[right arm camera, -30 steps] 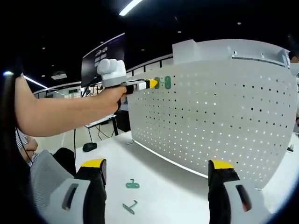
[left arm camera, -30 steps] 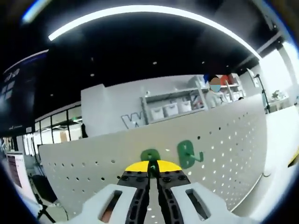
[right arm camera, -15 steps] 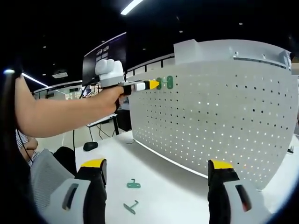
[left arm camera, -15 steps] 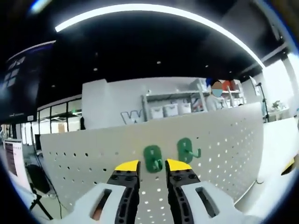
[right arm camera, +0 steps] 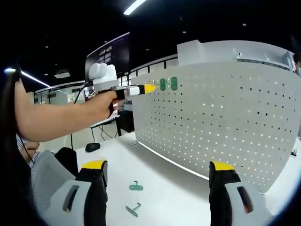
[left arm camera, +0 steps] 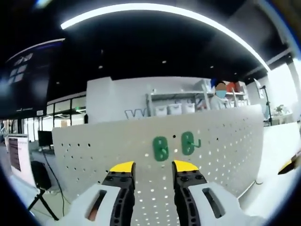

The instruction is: Insert the hook assembly into the mounting plate slot until the hook locks in place.

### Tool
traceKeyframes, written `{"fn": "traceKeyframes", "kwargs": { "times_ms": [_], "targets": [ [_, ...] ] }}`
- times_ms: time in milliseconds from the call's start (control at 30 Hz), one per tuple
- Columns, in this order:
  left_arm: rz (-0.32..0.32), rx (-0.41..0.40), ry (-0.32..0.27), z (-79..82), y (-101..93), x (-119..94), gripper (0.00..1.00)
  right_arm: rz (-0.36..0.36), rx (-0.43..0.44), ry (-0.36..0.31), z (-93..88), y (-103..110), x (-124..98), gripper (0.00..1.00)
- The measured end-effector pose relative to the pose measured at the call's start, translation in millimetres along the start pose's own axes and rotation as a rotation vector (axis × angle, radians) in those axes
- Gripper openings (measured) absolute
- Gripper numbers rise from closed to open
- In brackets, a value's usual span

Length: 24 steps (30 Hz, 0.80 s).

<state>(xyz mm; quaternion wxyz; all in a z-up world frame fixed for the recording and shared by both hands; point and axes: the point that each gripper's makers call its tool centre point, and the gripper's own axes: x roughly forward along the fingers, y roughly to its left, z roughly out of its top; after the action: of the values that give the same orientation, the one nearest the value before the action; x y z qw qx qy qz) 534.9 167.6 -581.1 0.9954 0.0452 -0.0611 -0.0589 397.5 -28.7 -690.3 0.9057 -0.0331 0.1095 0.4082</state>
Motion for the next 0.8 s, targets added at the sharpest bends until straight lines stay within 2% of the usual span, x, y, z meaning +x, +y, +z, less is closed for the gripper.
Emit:
{"fn": "traceKeyframes", "kwargs": {
  "times_ms": [333,800],
  "targets": [
    [0.011,-0.010,0.031,-13.4,13.3,-20.0,0.35,0.023,-0.008,0.003,0.4,6.2,4.9,0.87],
    [0.004,-0.016,0.055,-26.0,17.7,-52.7,0.37,0.049,-0.014,0.019,-4.3,13.8,9.1,0.86]
  ]
}}
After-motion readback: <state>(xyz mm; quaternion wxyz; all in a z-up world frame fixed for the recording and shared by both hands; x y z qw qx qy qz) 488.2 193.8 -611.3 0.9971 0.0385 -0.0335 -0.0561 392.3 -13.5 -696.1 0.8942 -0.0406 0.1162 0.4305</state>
